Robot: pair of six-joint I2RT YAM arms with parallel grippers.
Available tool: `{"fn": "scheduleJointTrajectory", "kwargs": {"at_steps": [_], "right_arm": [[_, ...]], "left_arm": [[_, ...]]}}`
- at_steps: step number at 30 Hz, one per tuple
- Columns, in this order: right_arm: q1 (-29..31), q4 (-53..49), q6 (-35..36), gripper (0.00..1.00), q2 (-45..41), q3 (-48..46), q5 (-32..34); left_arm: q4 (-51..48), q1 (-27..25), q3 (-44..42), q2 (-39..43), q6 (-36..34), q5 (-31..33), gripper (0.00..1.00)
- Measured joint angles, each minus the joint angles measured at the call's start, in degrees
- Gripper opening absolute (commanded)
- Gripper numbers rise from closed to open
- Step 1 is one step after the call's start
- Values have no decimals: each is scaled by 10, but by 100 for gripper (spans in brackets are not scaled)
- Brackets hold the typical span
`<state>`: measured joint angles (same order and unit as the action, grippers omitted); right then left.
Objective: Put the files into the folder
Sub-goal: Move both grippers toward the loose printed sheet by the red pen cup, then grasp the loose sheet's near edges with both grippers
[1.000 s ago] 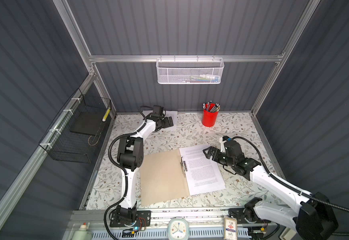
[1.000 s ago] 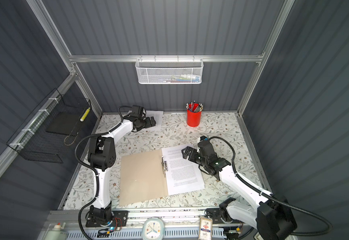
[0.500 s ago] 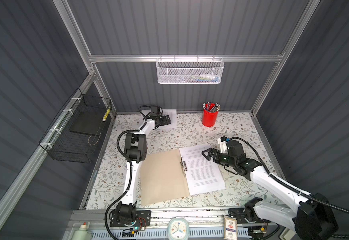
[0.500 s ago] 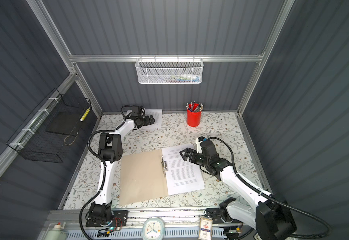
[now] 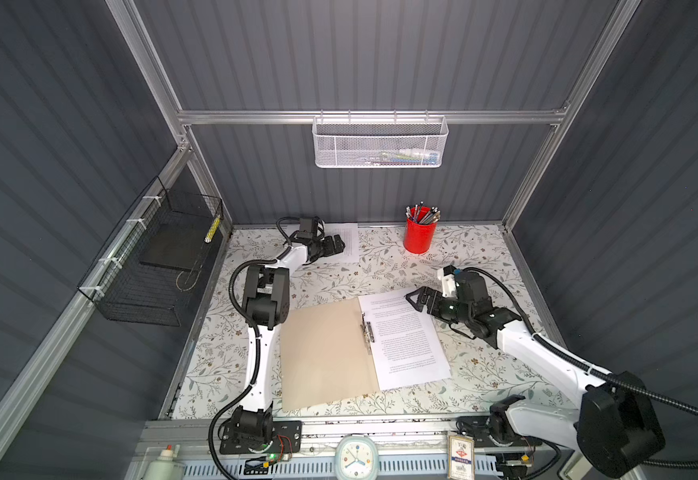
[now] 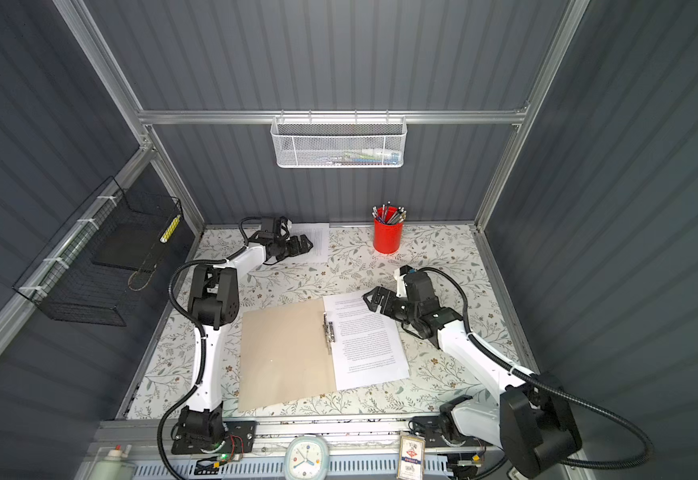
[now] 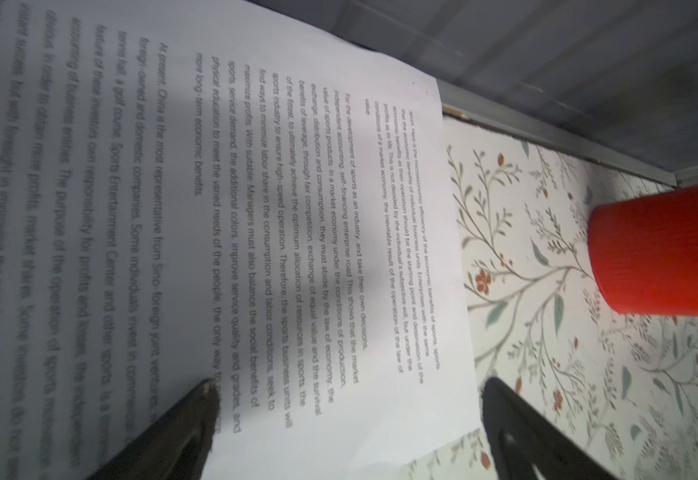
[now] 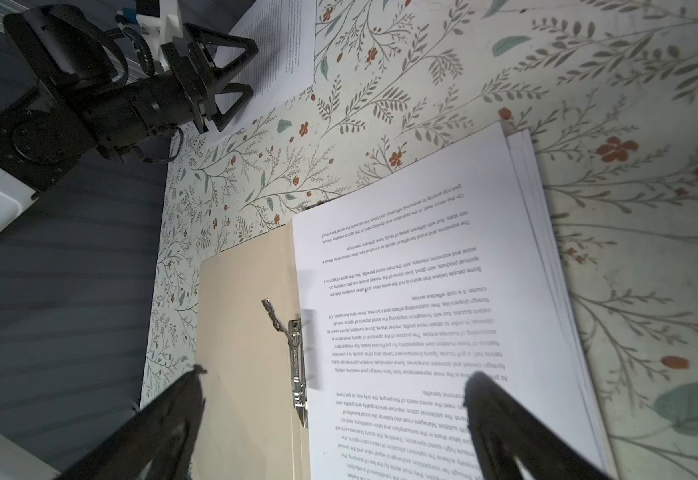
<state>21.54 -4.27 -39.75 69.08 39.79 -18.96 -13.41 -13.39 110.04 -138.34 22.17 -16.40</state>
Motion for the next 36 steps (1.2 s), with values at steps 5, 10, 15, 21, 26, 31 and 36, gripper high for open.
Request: {"fn": "scheduleJointTrajectory", "kwargs": {"at_steps": [5,10,15,21,26,31,36], "right_arm": [[-24,5,-1,99,13,0,-19],[-35,3,0,99,31,9,-21],[-37,-3,4,99,63,45,-1],[-37,-6,13,99,125,83,26],[-37,-31,25,99,200,139,52],[-37,-52,42,99,283,215,69],[-37,-73,54,98,350,282,73]], "left_arm": [[2,-52,-74,49,15,-15,100],[4,-123,-137,92,37,-19,100],[-20,-167,-159,118,58,-40,100],[-57,-150,-140,165,62,-42,100],[-74,-126,-106,210,55,-19,100],[-103,-93,-79,200,39,5,100],[-128,-65,-73,161,26,15,100]]}}
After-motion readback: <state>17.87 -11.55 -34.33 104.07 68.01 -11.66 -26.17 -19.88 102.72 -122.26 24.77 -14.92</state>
